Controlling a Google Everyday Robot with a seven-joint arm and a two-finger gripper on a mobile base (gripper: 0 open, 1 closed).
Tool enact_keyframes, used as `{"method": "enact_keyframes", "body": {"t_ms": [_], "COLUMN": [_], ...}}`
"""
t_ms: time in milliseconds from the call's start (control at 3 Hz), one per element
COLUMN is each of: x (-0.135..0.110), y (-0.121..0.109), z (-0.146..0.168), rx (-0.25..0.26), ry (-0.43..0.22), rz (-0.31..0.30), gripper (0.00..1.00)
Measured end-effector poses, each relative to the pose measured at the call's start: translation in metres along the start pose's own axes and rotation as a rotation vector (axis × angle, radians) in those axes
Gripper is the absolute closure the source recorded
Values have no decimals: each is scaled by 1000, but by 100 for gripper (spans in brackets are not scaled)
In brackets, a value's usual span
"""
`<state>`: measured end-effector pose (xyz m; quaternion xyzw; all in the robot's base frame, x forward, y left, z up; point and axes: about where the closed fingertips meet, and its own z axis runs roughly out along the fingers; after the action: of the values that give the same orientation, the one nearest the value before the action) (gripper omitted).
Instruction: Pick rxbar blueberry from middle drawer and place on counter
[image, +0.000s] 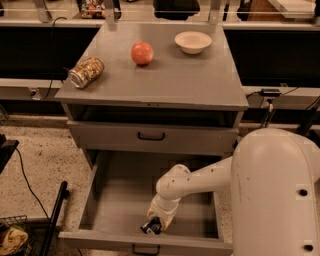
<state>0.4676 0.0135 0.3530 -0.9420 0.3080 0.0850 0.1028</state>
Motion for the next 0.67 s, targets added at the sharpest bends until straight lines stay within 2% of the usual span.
{"method": "enact_keyframes", "body": {"t_ms": [333, 667], "x": [3, 10], "y": [-4, -17], "z": [-4, -42], "rx": [21, 155], "ry": [-31, -121], "rz": [11, 44], "gripper": [100, 100]}}
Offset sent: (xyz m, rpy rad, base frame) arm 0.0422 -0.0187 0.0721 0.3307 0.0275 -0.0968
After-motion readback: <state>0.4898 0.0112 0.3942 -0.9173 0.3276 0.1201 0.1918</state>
